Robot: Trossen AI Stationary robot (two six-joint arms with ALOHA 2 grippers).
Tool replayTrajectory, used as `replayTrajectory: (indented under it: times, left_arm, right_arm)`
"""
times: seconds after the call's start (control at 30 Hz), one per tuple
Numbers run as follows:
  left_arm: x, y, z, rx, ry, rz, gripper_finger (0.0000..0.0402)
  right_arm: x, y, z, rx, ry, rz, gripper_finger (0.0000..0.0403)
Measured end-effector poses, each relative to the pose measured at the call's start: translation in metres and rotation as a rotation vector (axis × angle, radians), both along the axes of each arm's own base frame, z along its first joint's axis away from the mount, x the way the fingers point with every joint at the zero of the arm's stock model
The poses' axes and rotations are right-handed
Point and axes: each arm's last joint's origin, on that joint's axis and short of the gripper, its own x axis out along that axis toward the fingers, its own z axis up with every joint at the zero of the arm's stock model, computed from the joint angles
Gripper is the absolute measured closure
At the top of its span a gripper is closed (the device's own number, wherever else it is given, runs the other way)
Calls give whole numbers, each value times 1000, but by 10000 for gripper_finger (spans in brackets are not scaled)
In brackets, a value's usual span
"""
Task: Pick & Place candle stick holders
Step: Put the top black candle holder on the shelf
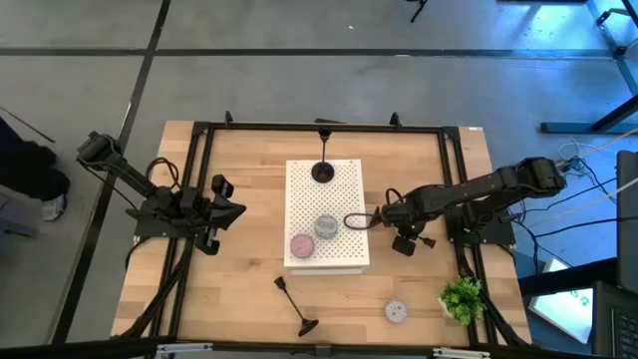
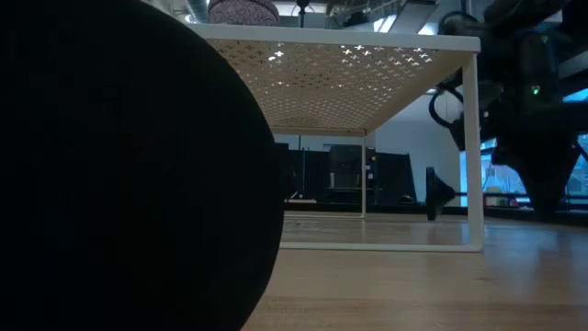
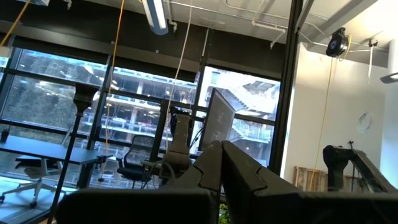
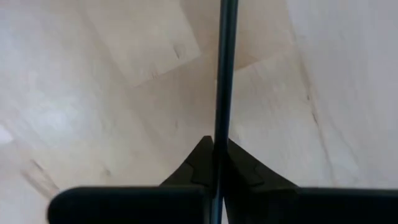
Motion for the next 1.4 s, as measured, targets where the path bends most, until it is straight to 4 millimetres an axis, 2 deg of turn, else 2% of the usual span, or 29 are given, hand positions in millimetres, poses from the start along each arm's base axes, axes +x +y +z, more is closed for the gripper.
replayTrajectory:
  times: [0.13, 0.43, 0.7, 0.9, 1.23, 1.4]
  left_arm:
    - [0, 0, 0, 0, 0, 0, 399]
    - [0, 0, 0, 0, 0, 0, 394]
    - [0, 0, 0, -2, 1, -2, 399]
    - [0, 0, 0, -3, 1, -2, 396]
    - [0, 0, 0, -1, 1, -1, 397]
    - [0, 0, 0, -2, 1, -2, 394]
  right_arm:
    - [3, 10, 17, -83, 18, 16, 391]
    - [3, 39, 70, -365, 6, -1, 391]
    - [-9, 57, 118, -688, -150, -70, 391]
    - [-11, 63, 131, -833, -299, -67, 391]
    - [-9, 67, 141, -1106, -549, 22, 391]
    - [-4, 70, 165, -1188, -702, -8, 391]
